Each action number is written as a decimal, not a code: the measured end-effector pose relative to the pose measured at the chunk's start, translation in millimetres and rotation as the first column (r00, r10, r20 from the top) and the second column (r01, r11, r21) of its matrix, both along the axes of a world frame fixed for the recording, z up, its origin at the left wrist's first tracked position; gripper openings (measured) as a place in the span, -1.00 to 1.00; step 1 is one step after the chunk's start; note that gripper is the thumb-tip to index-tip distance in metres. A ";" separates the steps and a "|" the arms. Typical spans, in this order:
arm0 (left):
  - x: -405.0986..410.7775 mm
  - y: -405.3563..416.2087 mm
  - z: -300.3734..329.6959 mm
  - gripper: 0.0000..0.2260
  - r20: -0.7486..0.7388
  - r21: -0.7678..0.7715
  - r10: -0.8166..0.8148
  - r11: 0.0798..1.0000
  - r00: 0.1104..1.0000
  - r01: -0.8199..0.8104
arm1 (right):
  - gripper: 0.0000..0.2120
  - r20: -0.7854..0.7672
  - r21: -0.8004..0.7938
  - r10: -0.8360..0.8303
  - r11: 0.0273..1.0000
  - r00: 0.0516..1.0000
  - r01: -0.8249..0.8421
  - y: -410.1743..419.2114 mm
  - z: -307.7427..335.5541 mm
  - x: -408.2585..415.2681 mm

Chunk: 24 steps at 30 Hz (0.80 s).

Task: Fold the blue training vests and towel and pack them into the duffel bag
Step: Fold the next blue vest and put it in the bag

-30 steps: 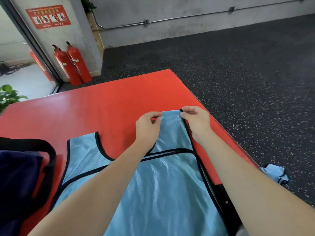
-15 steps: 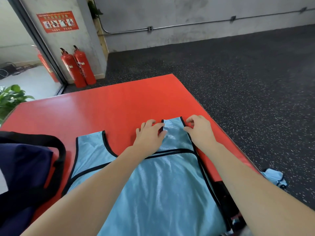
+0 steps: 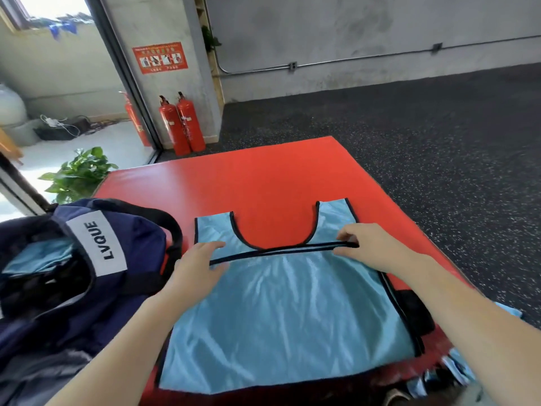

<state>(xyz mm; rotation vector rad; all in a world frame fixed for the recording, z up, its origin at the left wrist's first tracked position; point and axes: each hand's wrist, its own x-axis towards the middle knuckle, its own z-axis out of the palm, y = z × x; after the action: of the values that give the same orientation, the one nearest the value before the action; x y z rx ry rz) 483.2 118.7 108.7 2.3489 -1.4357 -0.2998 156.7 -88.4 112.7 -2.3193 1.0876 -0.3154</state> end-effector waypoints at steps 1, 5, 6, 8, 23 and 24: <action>6.8 4.7 2.2 -0.56 -0.013 0.005 0.012 1.000 1.000 -0.012 | -0.77 -0.006 0.013 -0.005 1.000 1.000 0.005 2.0 0.9 -2.3; 22.3 19.3 2.9 -0.57 -0.054 0.001 0.002 1.000 0.999 -0.002 | -0.72 -0.032 0.028 -0.042 0.999 0.999 0.043 3.8 3.0 -9.2; 24.9 21.9 1.5 -0.58 -0.070 -0.010 0.010 1.000 0.998 -0.011 | -0.74 -0.033 0.032 -0.054 0.998 0.998 0.055 4.4 4.1 -10.0; 29.4 25.8 0.3 -0.60 -0.098 -0.021 0.028 0.999 0.995 -0.030 | -0.80 -0.045 0.029 -0.063 0.997 0.997 0.064 6.9 6.4 -10.6; 33.7 12.6 48.7 -0.97 -0.122 -0.317 0.152 0.930 0.981 -0.183 | -0.97 0.378 0.181 -0.222 0.970 0.899 0.163 -17.5 49.0 -16.0; 35.5 4.7 50.5 -0.99 -0.125 -0.342 0.170 0.917 0.977 -0.204 | -0.96 0.399 0.172 -0.231 0.969 0.887 0.175 -22.0 47.9 -12.0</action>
<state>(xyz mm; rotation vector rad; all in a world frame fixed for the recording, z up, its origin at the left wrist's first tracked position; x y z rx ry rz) 518.7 123.4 159.3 2.1243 -1.1038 -0.0870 144.6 -110.4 160.6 -1.9017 1.0927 -0.7590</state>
